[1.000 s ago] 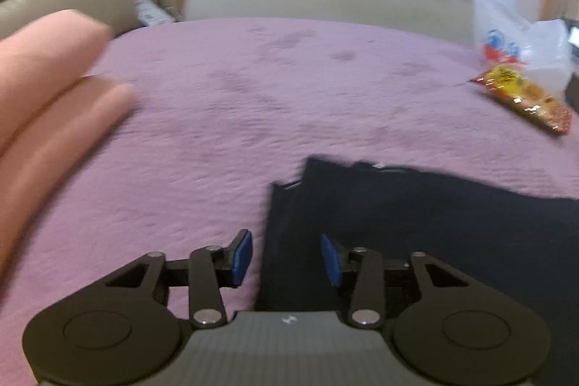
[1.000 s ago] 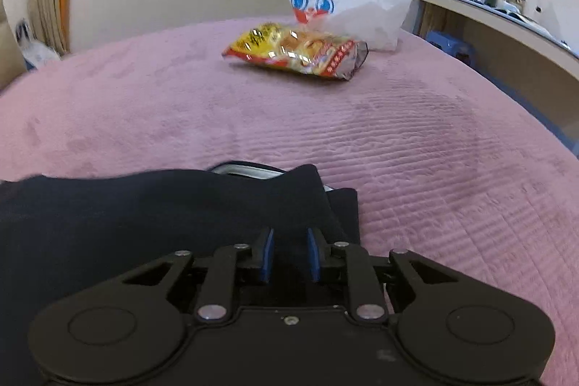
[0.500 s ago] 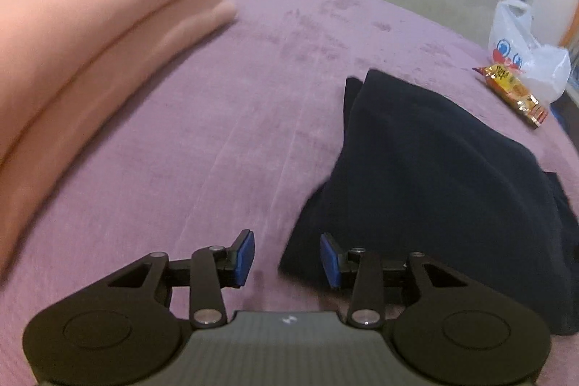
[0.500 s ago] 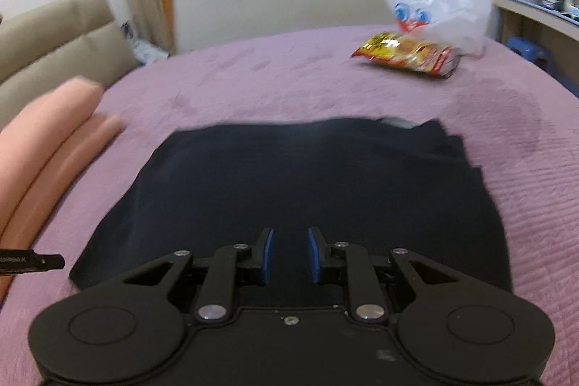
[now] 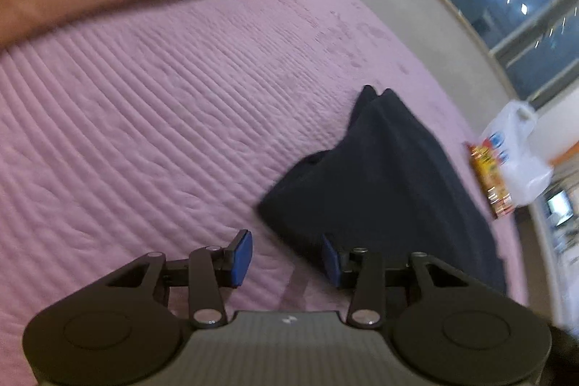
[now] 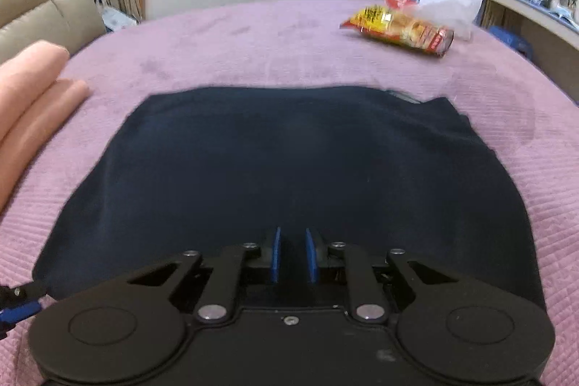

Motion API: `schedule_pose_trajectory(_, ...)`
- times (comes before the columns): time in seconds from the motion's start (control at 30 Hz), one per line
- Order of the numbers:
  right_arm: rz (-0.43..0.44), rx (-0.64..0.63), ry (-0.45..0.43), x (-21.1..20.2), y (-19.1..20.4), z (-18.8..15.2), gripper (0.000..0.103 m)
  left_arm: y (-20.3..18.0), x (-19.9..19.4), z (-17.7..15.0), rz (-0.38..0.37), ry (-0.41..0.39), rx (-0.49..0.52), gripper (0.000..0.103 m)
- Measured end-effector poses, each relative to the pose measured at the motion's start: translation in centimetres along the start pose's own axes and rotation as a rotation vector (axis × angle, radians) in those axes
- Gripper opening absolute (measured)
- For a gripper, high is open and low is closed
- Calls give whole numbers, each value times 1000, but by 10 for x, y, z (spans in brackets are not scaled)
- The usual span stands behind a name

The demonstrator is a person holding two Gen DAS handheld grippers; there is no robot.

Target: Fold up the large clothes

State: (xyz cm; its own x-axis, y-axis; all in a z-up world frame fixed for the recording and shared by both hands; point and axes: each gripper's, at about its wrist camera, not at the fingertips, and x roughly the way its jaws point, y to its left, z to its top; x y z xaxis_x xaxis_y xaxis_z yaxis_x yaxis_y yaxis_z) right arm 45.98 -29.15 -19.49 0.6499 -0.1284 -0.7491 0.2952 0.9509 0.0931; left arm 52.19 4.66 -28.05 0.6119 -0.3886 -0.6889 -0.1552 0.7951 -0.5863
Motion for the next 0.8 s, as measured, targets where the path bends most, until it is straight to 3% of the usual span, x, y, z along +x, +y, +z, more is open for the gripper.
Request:
schedule_pose_trajectory(0.1,38,2,59,20,-4,-6,19,1,9,-4,-29,-26,-46,48)
schedule_pose_trajectory(0.27,97,61,76,26,-16,0,18,1,27,2,-111,-45,-112,55)
schedule_pose_trajectory(0.37,178,101,20,7,-21,8,18,3,37,6,-206,-39,-195,56)
schedule_pose_trajectory(0.43,166,77,3,2,-16,9,18,6,44,2,-260,-29,-254,56)
schedule_pose_trajectory(0.53,143,58,72,27,-11,-2,18,-7,57,-3,-263,-30,-238,56)
schedule_pose_trajectory(0.6,154,86,70,39,-13,-6,18,-20,70,0,-255,-35,-209,56)
schedule_pose_trajectory(0.63,158,92,67,41,-14,-5,18,-26,76,3,-241,-39,-193,47)
schedule_pose_trajectory(0.67,157,89,66,43,-14,-4,18,-35,82,7,-215,-45,-164,28)
schedule_pose_trajectory(0.7,154,80,61,43,-12,-5,18,-44,85,11,-190,-55,-129,18)
schedule_pose_trajectory(0.77,151,52,40,43,-10,-9,18,-68,79,17,-181,-96,-28,9)
schedule_pose_trajectory(0.8,157,56,30,42,-12,-12,18,-91,69,17,-174,-129,84,8)
